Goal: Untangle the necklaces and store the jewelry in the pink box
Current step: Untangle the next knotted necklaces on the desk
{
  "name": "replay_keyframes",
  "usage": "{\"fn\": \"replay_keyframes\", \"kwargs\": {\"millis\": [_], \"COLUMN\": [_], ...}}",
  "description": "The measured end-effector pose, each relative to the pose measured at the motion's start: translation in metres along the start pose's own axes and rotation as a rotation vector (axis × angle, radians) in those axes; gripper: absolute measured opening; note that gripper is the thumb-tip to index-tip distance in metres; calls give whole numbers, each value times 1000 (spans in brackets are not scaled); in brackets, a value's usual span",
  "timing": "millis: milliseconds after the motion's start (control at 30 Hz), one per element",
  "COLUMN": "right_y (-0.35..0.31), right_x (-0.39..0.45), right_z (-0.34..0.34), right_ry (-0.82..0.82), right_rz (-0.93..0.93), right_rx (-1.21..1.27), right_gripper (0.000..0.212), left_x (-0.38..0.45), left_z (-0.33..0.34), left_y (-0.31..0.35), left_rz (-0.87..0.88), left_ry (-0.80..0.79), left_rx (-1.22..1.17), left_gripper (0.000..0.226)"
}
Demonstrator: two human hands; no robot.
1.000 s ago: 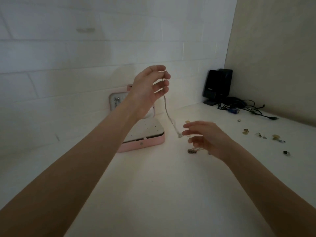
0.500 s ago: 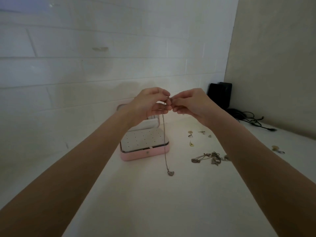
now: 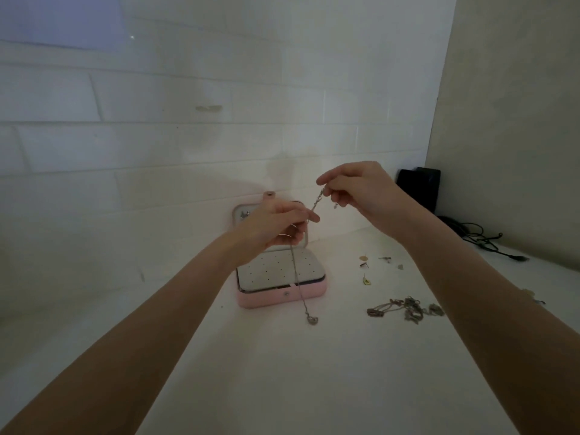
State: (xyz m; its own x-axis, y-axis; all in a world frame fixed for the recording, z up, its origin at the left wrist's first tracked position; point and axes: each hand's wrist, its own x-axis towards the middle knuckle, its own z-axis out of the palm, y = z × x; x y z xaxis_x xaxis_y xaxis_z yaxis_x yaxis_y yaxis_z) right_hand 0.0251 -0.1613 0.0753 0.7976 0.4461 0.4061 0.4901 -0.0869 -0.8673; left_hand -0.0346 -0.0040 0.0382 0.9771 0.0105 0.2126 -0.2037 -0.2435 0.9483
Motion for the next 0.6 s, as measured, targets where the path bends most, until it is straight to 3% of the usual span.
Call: {"fn": "replay_keyframes", "kwargs": {"millis": [67,100,200,267,500,600], "right_y": [-7,-11,-20,-23,-27,-17], "right_x": [3,4,9,16,47,58], "right_z": [2,4,16,24,22,13], "right_ry": [-66,-92,-130,-58,312,272], "right_rz": [-10,-41,-195,-301,-403,-311], "right_rx": [120,46,-509,-709,-909,-993], "right_gripper": [17,14,13,14,23,21], "left_x": [-4,-6,-9,-9,-9,-8], "left_z": [-2,-4,-11,-18,-43,-51], "left_y": [0,0,-2,-2,0,4], "left_rz": [17,20,5,-13,-83,-92], "left_ry": [-23,-34,-22,2,-11,-3], "left_rx": [15,22,48,61,59,-34], "left_gripper": [18,17,17,17,18,20]}}
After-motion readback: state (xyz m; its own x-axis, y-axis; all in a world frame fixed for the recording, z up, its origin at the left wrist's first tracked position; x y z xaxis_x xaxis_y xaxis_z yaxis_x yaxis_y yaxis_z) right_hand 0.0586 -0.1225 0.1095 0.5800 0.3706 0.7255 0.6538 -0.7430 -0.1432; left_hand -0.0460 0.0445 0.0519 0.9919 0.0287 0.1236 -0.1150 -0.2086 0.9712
